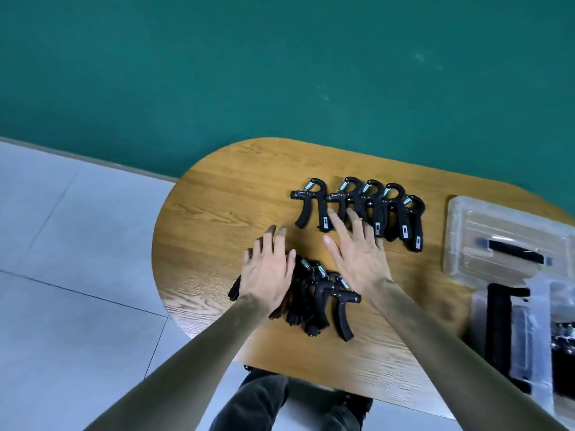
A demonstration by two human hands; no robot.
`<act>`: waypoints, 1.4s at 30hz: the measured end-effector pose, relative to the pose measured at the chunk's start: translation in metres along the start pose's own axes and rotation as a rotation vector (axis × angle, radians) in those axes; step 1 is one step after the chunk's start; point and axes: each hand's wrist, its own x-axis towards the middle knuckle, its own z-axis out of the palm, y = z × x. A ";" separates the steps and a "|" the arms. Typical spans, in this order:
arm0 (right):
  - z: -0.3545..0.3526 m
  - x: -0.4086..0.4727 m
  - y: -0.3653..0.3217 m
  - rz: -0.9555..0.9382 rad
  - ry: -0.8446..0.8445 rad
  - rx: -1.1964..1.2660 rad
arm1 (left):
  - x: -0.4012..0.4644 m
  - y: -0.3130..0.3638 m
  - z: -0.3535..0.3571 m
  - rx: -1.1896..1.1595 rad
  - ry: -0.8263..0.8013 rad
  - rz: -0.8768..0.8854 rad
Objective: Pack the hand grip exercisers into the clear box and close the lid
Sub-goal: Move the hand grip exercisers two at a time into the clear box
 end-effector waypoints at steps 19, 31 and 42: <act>0.079 0.055 -0.033 -0.009 -0.083 -0.045 | 0.004 -0.059 0.077 -0.145 -0.104 -0.014; 0.094 0.111 -0.038 0.068 -0.014 0.025 | -0.009 -0.069 0.091 -0.207 -0.111 0.052; 0.108 0.106 -0.054 0.075 -0.060 0.038 | -0.009 -0.068 0.095 -0.212 -0.107 0.036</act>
